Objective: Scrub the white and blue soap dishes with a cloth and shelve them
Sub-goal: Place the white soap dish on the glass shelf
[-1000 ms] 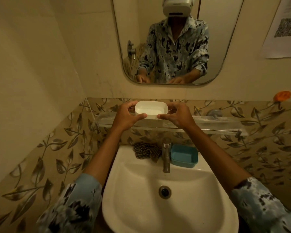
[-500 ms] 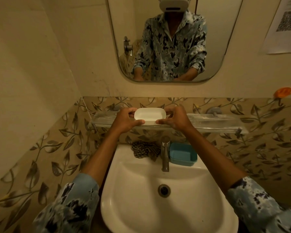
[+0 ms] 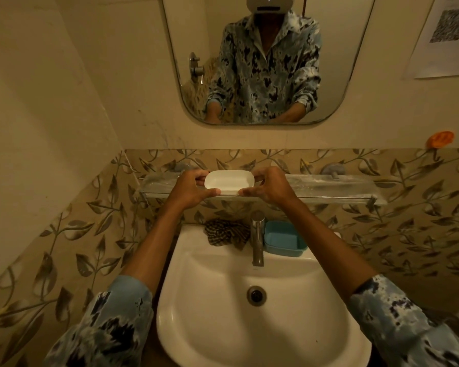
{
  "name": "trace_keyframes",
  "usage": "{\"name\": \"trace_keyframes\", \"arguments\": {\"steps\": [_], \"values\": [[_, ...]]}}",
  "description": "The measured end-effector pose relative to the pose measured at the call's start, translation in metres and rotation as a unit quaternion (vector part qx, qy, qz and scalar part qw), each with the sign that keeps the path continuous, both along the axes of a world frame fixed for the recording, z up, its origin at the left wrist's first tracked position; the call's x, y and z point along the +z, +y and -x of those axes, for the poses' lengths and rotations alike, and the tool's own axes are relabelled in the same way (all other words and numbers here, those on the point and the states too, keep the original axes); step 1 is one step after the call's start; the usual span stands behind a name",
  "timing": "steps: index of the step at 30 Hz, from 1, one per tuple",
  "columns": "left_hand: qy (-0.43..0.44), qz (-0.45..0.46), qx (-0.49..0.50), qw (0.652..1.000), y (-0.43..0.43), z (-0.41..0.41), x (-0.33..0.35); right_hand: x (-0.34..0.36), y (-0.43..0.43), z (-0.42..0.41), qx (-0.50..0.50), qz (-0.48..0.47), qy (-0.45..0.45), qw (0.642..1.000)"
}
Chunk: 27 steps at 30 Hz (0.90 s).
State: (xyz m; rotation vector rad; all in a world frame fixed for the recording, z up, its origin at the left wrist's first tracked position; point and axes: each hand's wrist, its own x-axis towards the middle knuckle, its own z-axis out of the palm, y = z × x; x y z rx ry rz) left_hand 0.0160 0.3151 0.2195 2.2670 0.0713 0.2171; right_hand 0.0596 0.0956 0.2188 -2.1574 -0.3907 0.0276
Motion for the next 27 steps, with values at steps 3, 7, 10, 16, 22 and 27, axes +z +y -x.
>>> {"name": "trace_keyframes", "arguments": {"steps": [3, 7, 10, 16, 22, 27], "values": [[-0.009, 0.001, 0.004, 1.0, 0.0, 0.002, -0.001, 0.0, 0.001, 0.001, -0.004, 0.003, -0.007, 1.0], [-0.021, 0.002, 0.013, 1.0, -0.003, 0.004, -0.001, -0.001, 0.0, 0.0, 0.001, 0.006, -0.012, 1.0], [-0.03, -0.01, 0.021, 0.999, -0.006, 0.006, -0.001, -0.003, -0.002, 0.001, -0.001, 0.018, -0.027, 0.999], [-0.041, -0.016, 0.04, 0.998, -0.01, 0.008, -0.004, -0.004, -0.004, 0.004, -0.017, 0.014, -0.058, 0.998], [-0.046, -0.017, 0.038, 0.998, -0.012, 0.009, -0.003, -0.005, -0.005, 0.006, -0.024, 0.015, -0.062, 0.998], [-0.055, -0.022, 0.037, 0.998, -0.013, 0.012, -0.004, -0.01, -0.005, 0.008, -0.028, 0.015, -0.085, 0.996]]}}
